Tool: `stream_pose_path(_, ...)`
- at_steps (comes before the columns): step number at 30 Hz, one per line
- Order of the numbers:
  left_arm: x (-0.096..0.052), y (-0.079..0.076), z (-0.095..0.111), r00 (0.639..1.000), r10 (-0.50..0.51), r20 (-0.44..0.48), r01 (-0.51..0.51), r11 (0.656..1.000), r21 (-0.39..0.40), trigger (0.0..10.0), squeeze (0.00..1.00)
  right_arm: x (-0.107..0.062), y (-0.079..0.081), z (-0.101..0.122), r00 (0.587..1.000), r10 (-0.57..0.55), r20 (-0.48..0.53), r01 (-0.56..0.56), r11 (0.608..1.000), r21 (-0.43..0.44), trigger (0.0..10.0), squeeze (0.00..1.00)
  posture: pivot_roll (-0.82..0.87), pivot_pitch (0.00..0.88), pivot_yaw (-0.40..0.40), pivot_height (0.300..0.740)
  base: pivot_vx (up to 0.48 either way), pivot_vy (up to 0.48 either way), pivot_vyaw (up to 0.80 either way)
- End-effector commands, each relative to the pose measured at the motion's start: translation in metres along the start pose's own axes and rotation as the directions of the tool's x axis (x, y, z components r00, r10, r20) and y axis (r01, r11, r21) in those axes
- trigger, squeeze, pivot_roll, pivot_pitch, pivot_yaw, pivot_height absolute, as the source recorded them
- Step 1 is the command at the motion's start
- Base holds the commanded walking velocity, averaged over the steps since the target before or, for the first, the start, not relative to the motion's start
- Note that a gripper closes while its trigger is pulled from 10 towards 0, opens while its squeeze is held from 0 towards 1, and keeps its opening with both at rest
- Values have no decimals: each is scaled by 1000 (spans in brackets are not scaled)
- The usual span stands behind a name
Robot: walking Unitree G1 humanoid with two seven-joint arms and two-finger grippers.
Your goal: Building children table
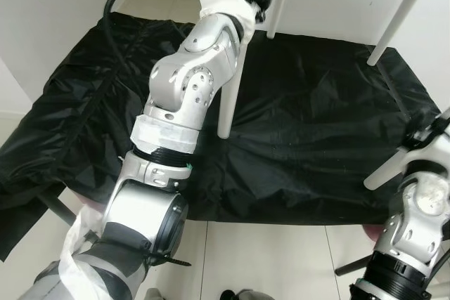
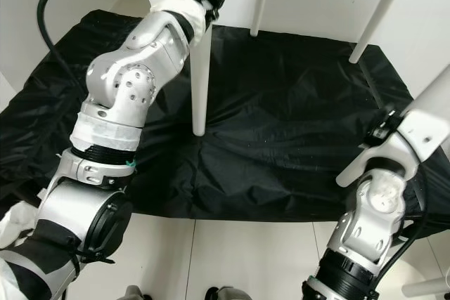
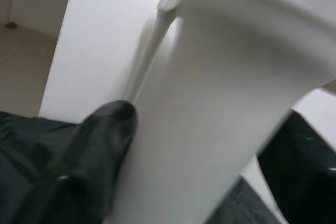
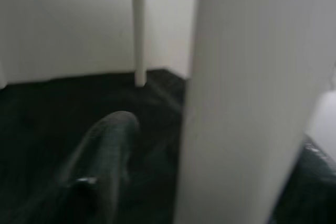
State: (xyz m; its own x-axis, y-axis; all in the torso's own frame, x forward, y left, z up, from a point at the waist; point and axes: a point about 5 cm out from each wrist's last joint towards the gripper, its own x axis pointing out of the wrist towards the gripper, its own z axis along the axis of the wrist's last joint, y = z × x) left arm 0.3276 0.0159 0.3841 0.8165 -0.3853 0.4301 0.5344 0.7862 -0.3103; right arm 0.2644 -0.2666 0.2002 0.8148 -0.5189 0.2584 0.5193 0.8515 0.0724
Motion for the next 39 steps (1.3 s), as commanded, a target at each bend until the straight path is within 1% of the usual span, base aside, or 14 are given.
stream_pose_path(1, -7, -33, 1, 942, -336, 2, 336, 941, 26, 10000, 1000, -4, 24, -17, 989, 126, -73, -122, 991, 48, 10000, 1000, -41, 112, -50, 740, 0, 0, 0)
stream_pose_path(6, -13, -29, -6, 939, -343, -30, 344, 936, 78, 10000, 1000, -4, 24, -18, 990, 126, -60, -123, 991, 48, 10000, 1000, -36, 109, -48, 740, 0, 0, 0)
stream_pose_path(7, -18, -27, -10, 931, -363, -46, 366, 925, 104, 10000, 0, -6, 25, -18, 990, 127, -56, -124, 991, 49, 10000, 1000, -28, 111, -40, 740, 0, 0, 0)
stream_pose_path(8, -24, -24, -15, 923, -380, -61, 385, 915, 122, 10000, 0, -8, 25, -19, 990, 130, -46, -128, 991, 48, 10000, 424, -28, 111, -40, 740, 0, 0, 0)
stream_pose_path(9, -30, -21, -20, 916, -393, -79, 401, 906, 136, 10000, 0, -12, 25, -19, 991, 126, -34, -125, 991, 41, 10000, 0, -25, 108, -39, 740, 0, 0, 0)
stream_pose_path(13, -40, -15, -28, 909, -401, -109, 414, 899, 143, 10000, 0, -17, 24, -20, 993, 113, -18, -113, 993, 16, 10000, 0, -23, 108, -39, 740, 0, 0, 0)
stream_pose_path(15, -55, -2, -41, 912, -380, -151, 404, 894, 192, 10000, 0, -24, 22, -22, 995, 97, 0, -97, 995, -16, 10000, 0, -22, 106, -35, 740, 0, 0, 0)
stream_pose_path(19, -61, 2, -46, 914, -371, -164, 400, 891, 216, 10000, 0, -27, 21, -22, 996, 93, 5, -93, 995, -20, 10000, 0, -22, 106, -35, 740, 0, 0, 0)
stream_pose_path(20, -70, 10, -51, 920, -354, -169, 387, 889, 243, 10000, 0, -31, 19, -22, 996, 82, 26, -81, 996, -34, 10000, 0, -22, 105, -35, 740, 0, 0, 0)
stream_pose_path(21, -70, 10, -51, 920, -354, -169, 387, 889, 243, 10000, 0, -31, 19, -22, 996, 82, 26, -81, 996, -34, 10000, 0, -22, 105, -35, 740, 0, 0, 0)
stream_pose_path(22, -84, 22, -57, 926, -336, -171, 370, 897, 243, 10000, 0, -38, 14, -18, 995, 59, 85, -55, 997, -51, 10000, 0, -24, 104, -34, 740, 0, 0, 0)
stream_pose_path(25, -87, 24, -58, 928, -332, -171, 366, 899, 240, 10000, 0, -40, 13, -17, 993, 54, 100, -49, 997, -55, 10000, 0, -24, 104, -34, 740, 0, 0, 0)
stream_pose_path(27, -105, 39, -70, 938, -280, -204, 331, 898, 289, 10000, 0, -54, 3, -22, 993, 2, 119, 5, 998, -61, 10000, 0, -32, 108, -21, 740, 0, 0, 0)
stream_pose_path(39, -130, 54, -83, 940, -227, -255, 303, 899, 316, 10000, 0, -75, 1, -33, 996, -45, 73, 47, 999, -22, 10000, 0, -40, 122, 18, 740, 0, 0, 0)
